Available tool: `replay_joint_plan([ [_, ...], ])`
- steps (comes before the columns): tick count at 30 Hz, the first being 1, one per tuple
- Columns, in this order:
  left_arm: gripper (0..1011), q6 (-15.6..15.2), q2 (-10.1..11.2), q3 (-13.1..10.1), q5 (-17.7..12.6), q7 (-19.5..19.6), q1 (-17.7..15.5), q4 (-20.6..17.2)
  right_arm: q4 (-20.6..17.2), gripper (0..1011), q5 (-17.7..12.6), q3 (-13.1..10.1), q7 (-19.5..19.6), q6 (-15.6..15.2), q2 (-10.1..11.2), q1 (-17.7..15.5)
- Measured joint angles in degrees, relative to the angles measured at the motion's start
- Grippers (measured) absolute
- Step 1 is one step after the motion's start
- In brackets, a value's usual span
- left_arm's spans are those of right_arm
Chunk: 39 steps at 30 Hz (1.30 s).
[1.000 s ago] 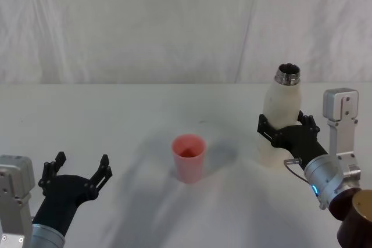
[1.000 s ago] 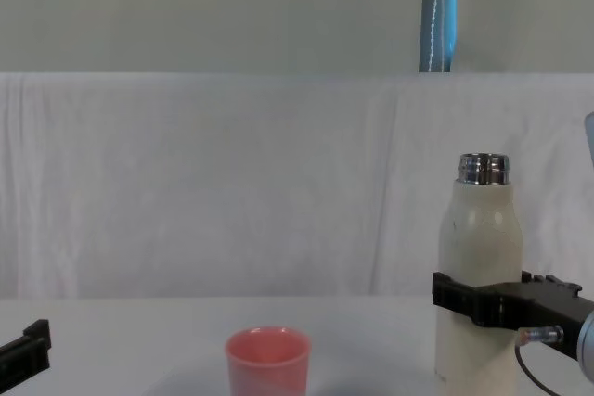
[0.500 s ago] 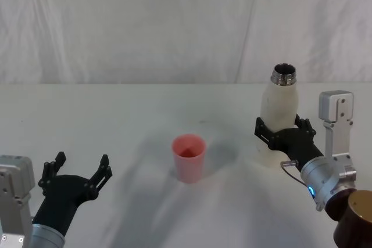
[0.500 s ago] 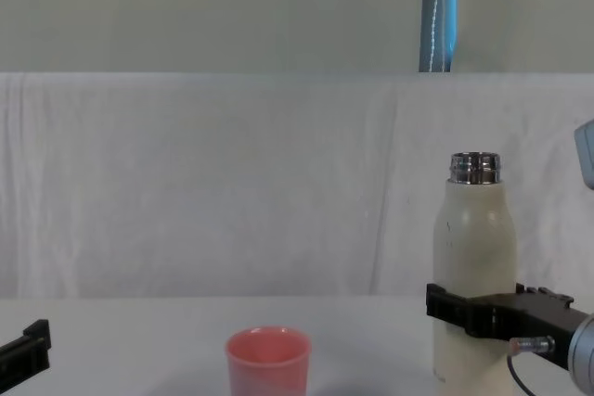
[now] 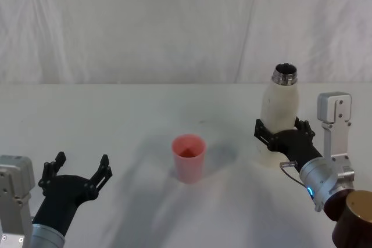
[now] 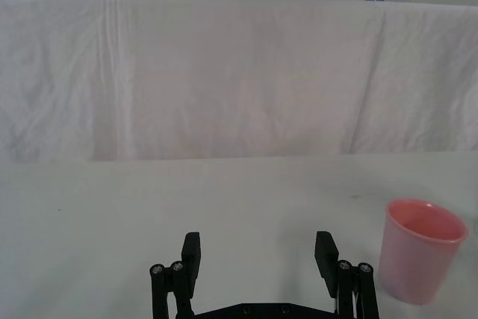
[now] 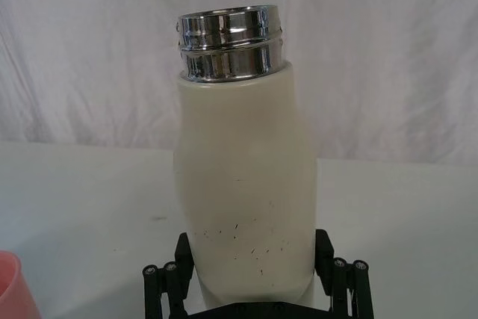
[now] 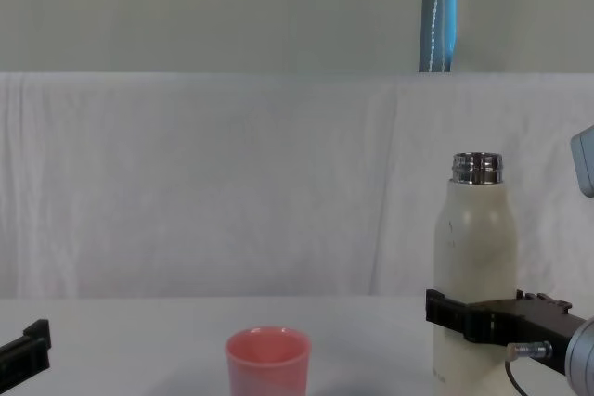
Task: Grasp the thermos with one hand and pour water into the cup lid.
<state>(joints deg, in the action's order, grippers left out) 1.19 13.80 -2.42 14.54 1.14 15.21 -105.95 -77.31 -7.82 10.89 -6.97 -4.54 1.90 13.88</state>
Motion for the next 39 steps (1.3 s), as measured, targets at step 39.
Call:
replay_joint_plan([
  [39, 1001, 0.0, 0.0, 0.0, 0.0, 0.0, 0.0, 0.0, -0.3, 959, 0.0, 0.1, 0.0, 0.0, 0.1, -0.1],
])
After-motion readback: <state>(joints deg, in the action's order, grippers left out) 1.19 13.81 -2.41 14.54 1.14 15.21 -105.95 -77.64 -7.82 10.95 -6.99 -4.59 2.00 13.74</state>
